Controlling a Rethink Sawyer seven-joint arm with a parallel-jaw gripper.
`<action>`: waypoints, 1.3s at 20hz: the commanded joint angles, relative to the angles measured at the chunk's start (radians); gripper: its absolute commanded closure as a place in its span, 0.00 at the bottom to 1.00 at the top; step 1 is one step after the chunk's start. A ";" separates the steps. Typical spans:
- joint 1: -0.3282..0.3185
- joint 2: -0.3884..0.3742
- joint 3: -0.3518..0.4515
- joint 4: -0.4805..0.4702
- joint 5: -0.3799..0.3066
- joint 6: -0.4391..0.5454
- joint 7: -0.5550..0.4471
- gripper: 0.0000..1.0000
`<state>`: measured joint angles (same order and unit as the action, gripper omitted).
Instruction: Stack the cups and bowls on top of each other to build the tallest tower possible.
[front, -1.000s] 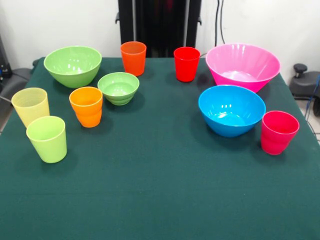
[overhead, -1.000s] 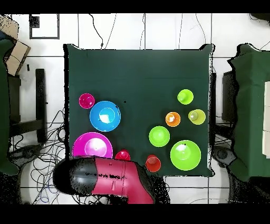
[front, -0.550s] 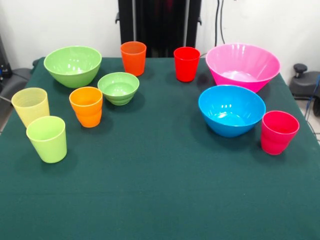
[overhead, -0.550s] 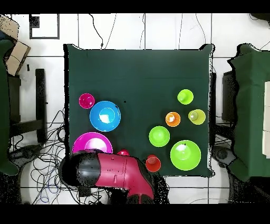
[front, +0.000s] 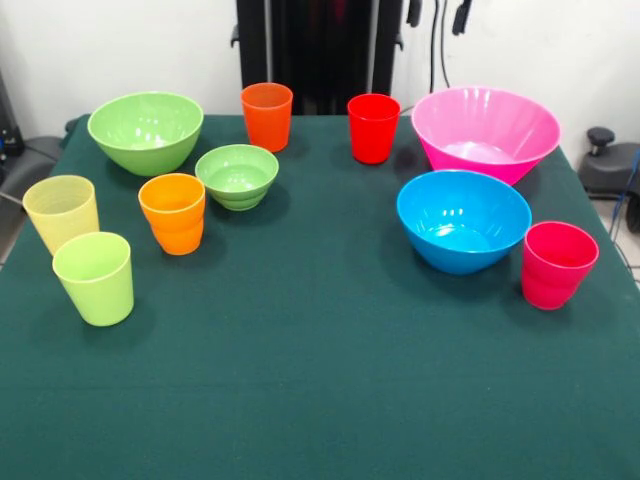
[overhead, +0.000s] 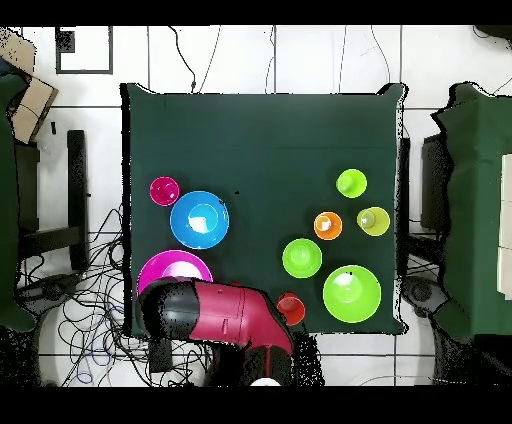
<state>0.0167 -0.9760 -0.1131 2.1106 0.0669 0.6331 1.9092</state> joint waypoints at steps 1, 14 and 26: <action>-0.006 0.074 0.053 0.026 -0.014 -0.077 0.117 0.00; -0.013 0.139 0.054 0.016 -0.014 -0.145 0.123 0.00; -0.054 0.254 0.075 -0.030 -0.018 -0.208 0.094 0.00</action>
<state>-0.0050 -0.8165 -0.1127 2.1131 0.0679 0.5335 1.9092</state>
